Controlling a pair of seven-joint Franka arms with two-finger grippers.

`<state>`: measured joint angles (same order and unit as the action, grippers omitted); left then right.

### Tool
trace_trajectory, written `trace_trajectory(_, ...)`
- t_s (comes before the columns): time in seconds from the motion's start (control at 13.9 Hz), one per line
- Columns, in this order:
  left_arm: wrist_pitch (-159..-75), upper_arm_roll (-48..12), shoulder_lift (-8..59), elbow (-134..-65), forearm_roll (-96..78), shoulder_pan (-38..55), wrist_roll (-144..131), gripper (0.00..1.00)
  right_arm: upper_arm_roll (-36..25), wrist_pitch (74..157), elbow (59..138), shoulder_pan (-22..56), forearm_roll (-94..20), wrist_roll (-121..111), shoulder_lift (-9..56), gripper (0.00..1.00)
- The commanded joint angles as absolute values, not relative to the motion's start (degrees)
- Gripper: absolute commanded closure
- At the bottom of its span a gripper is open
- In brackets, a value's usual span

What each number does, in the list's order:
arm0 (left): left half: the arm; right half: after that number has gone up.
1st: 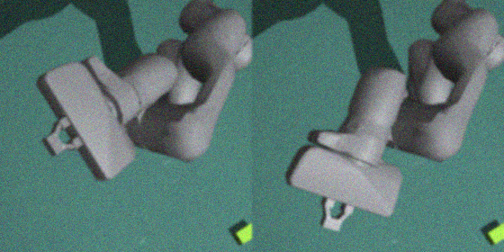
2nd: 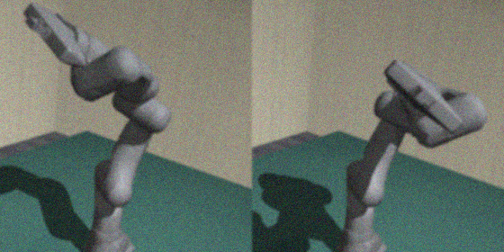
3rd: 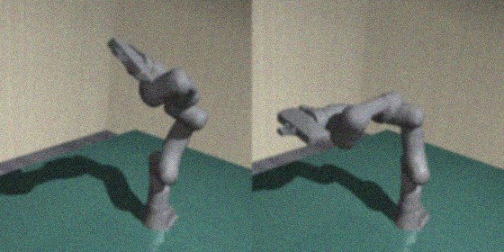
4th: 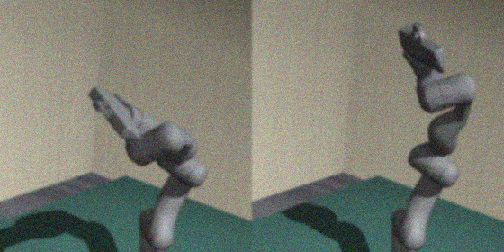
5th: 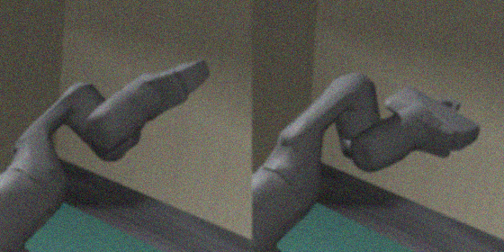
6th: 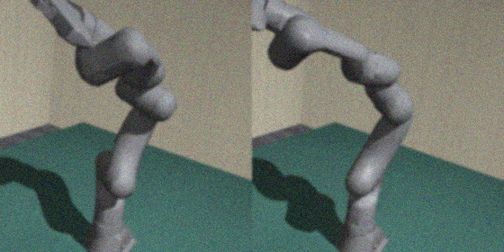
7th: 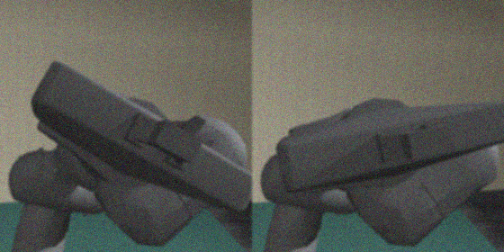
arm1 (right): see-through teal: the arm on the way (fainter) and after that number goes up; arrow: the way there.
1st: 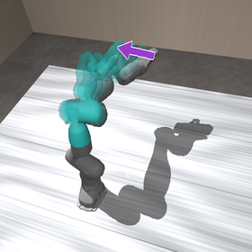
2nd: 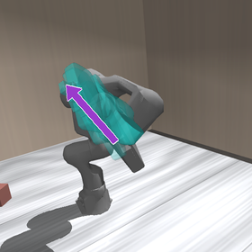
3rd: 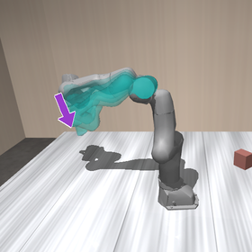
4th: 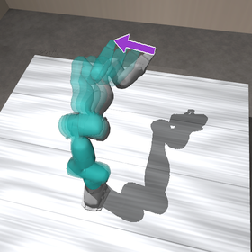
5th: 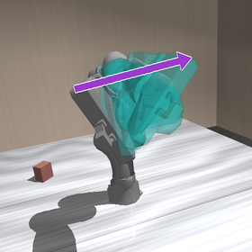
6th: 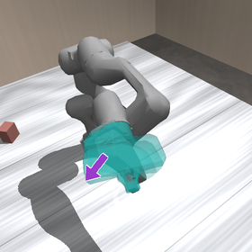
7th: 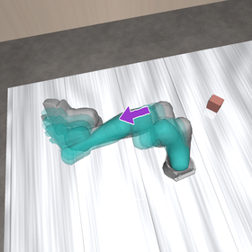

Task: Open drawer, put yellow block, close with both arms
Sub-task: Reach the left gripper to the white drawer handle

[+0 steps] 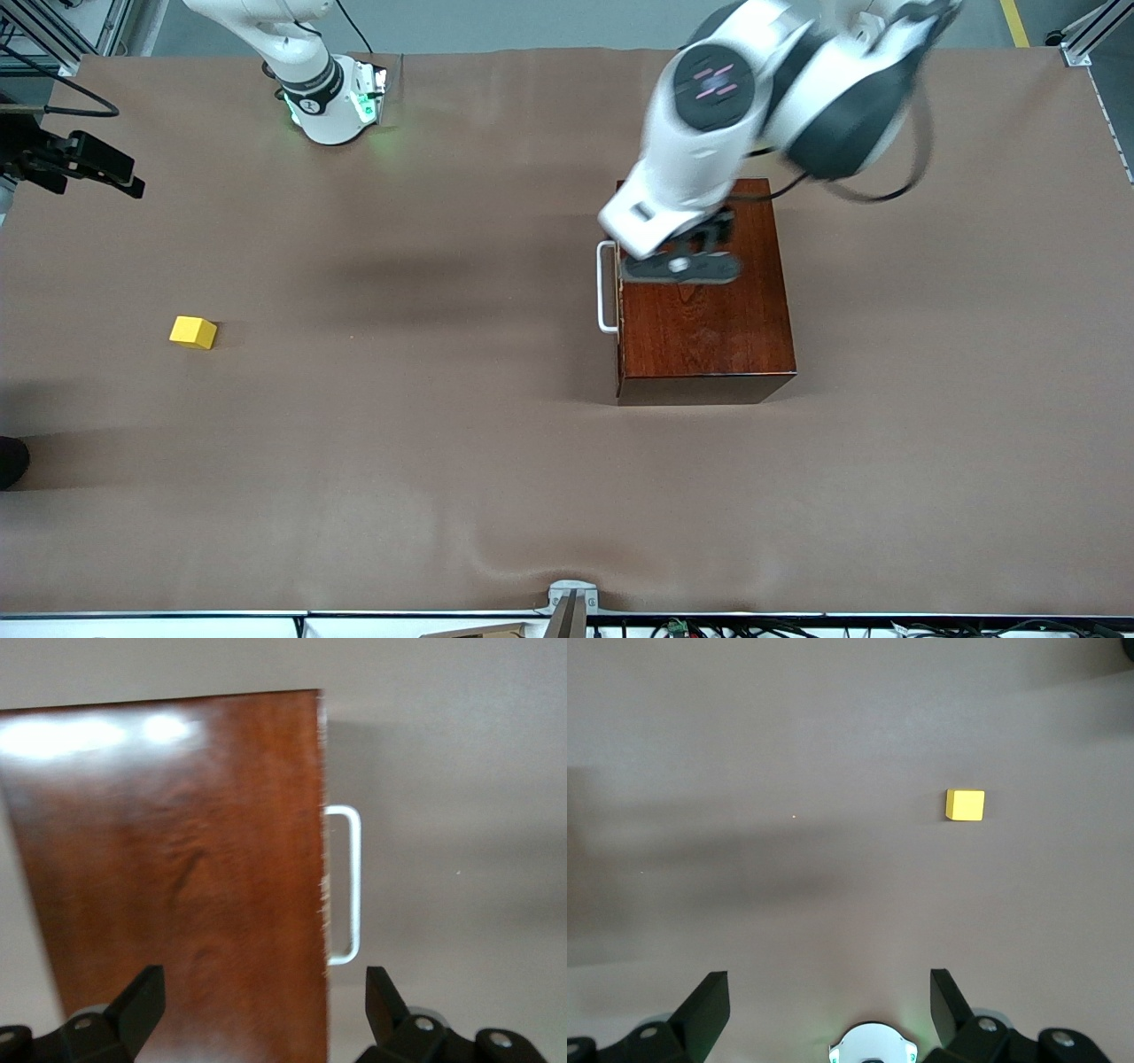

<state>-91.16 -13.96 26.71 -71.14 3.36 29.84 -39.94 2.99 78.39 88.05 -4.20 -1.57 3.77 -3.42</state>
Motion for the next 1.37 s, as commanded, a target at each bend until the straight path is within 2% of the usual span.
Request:
trace_trajectory(0.0,-91.8,-5.8,35.0,-62.4,4.9,40.6,-42.3,0.0,3.5,78.5,88.1,-5.3,-2.8,3.6,-3.8,0.0)
trace_trajectory(0.14,-92.7,2.0,40.8,-58.1,4.8,48.7,-43.1,0.0,3.5,78.5,88.1,-5.3,-2.8,3.6,-3.8,0.0)
trace_trajectory(0.22,-94.3,4.1,41.7,-58.2,4.6,51.0,-43.7,0.0,3.5,78.5,88.2,-5.3,-2.8,3.6,-3.8,0.0)
trace_trajectory(0.43,-95.9,5.0,45.2,-58.2,4.5,53.1,-46.7,0.0,3.5,78.5,88.2,-5.3,-2.8,3.6,-3.8,0.0)
trace_trajectory(1.29,-95.1,5.2,49.0,-59.7,4.2,54.1,-50.6,0.0,3.5,78.5,88.2,-5.2,-2.8,3.6,-3.8,0.0)
